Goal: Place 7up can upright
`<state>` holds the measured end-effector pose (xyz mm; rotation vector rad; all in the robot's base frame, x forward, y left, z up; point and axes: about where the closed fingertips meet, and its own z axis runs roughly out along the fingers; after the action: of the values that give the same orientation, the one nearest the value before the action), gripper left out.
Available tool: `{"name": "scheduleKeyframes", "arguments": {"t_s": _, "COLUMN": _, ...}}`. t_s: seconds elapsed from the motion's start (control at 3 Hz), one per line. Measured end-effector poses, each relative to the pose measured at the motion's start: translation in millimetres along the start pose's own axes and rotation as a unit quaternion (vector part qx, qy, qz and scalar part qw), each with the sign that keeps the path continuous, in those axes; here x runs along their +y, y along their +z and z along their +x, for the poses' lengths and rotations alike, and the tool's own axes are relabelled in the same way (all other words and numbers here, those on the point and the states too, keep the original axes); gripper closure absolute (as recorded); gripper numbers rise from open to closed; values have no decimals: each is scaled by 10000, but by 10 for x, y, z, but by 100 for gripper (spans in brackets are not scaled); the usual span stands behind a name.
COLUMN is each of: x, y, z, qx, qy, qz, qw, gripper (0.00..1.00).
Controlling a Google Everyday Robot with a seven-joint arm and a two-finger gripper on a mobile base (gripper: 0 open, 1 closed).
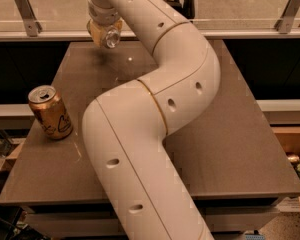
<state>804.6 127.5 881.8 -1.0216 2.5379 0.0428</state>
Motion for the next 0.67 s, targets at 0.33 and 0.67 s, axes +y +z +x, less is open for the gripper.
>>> {"name": "scheduleKeyframes", "arguments": {"t_s": 0.33, "x": -88, "y": -363, "z": -78, "qx": -594, "qy": 17, "qz": 172, "qw": 9981, "gripper": 100}}
{"name": "scheduleKeyframes", "arguments": {"t_s": 0.67, "x": -162, "y": -899, "z": -98, "qx": -1456, "qy": -2, "qz": 347, "qw": 9887, "gripper": 100}}
